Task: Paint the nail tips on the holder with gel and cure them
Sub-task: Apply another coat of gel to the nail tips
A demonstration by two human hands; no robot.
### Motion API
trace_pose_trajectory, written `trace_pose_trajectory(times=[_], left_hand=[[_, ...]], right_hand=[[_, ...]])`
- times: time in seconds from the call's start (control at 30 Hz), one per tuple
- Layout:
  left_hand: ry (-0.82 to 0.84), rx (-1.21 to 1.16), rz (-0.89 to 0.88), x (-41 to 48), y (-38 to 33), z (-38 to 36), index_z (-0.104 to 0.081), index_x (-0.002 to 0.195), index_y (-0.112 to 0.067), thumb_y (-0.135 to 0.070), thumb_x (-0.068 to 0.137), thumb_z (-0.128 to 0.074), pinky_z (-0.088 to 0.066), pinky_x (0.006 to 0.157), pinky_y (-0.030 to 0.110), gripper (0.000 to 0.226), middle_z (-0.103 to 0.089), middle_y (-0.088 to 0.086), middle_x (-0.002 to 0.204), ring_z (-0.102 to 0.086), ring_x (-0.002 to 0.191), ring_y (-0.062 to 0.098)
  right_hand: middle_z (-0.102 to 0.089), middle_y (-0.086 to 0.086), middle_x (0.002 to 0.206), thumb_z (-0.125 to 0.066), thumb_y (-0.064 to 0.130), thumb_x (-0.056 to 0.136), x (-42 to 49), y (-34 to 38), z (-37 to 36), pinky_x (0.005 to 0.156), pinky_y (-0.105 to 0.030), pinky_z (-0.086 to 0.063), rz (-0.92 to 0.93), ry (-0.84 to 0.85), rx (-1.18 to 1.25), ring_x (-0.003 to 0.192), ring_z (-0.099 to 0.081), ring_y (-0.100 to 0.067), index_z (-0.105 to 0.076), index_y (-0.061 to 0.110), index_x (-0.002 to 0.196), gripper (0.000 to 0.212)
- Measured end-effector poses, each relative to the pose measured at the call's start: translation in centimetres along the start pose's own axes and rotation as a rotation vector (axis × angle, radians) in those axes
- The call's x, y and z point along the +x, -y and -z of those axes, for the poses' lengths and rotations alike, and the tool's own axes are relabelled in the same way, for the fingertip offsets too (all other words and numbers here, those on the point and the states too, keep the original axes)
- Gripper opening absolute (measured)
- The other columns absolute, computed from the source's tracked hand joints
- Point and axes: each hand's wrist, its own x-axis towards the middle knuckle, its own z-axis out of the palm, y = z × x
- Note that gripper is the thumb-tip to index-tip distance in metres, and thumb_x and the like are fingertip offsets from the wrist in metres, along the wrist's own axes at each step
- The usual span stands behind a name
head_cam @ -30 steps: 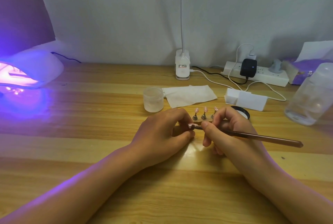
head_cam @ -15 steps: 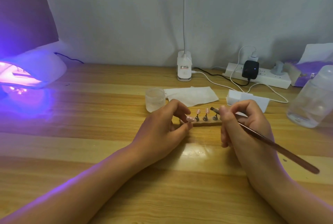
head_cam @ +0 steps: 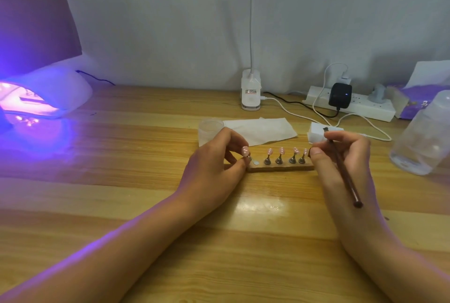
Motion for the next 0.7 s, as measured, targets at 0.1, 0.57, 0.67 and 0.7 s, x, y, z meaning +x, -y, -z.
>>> trace_pose_trajectory(times=[0.1, 0.57, 0.67, 0.7], left_hand=[[0.004, -0.006, 0.004, 0.14, -0.03, 0.02, -0.059, 0.105, -0.023, -0.015, 0.091, -0.068, -0.051, 0.070, 0.018, 0.018, -0.067, -0.011, 0.097, -0.063, 0.093, 0.003], [0.056, -0.019, 0.034, 0.39, -0.35, -0.48, -0.059, 0.103, -0.023, -0.016, 0.089, -0.071, -0.057, 0.086, 0.035, 0.019, -0.069, -0.014, 0.093, -0.067, 0.092, 0.000], [0.066, -0.013, 0.037, 0.32, -0.44, -0.43, -0.059, 0.105, -0.023, -0.016, 0.089, -0.071, -0.056, 0.087, 0.035, 0.021, -0.069, -0.014, 0.096, -0.067, 0.093, -0.001], [0.071, -0.017, 0.036, 0.30, -0.47, -0.41, -0.059, 0.106, -0.022, -0.015, 0.089, -0.071, -0.056, 0.088, 0.034, 0.022, -0.070, -0.013, 0.097, -0.066, 0.094, 0.000]], right_hand=[[-0.056, 0.004, 0.106, -0.054, 0.029, 0.085, 0.04, 0.12, -0.26, 0.073, -0.003, -0.042, 0.023, -0.011, -0.014, 0.094, -0.056, 0.007, -0.041, 0.022, 0.117, 0.035], [-0.054, -0.004, 0.108, -0.055, 0.017, 0.087, 0.12, -0.31, -0.18, 0.082, -0.019, -0.046, 0.045, 0.031, -0.055, 0.100, -0.056, -0.006, -0.037, 0.020, 0.118, 0.036], [-0.055, -0.002, 0.106, -0.056, 0.022, 0.076, 0.39, -0.04, -0.19, 0.075, -0.014, -0.044, -0.026, 0.026, 0.016, 0.097, -0.057, -0.006, -0.039, 0.021, 0.117, 0.044], [-0.056, -0.002, 0.106, -0.057, 0.023, 0.074, 0.46, 0.06, -0.23, 0.072, -0.010, -0.045, -0.040, 0.024, 0.038, 0.097, -0.057, -0.005, -0.040, 0.021, 0.117, 0.046]])
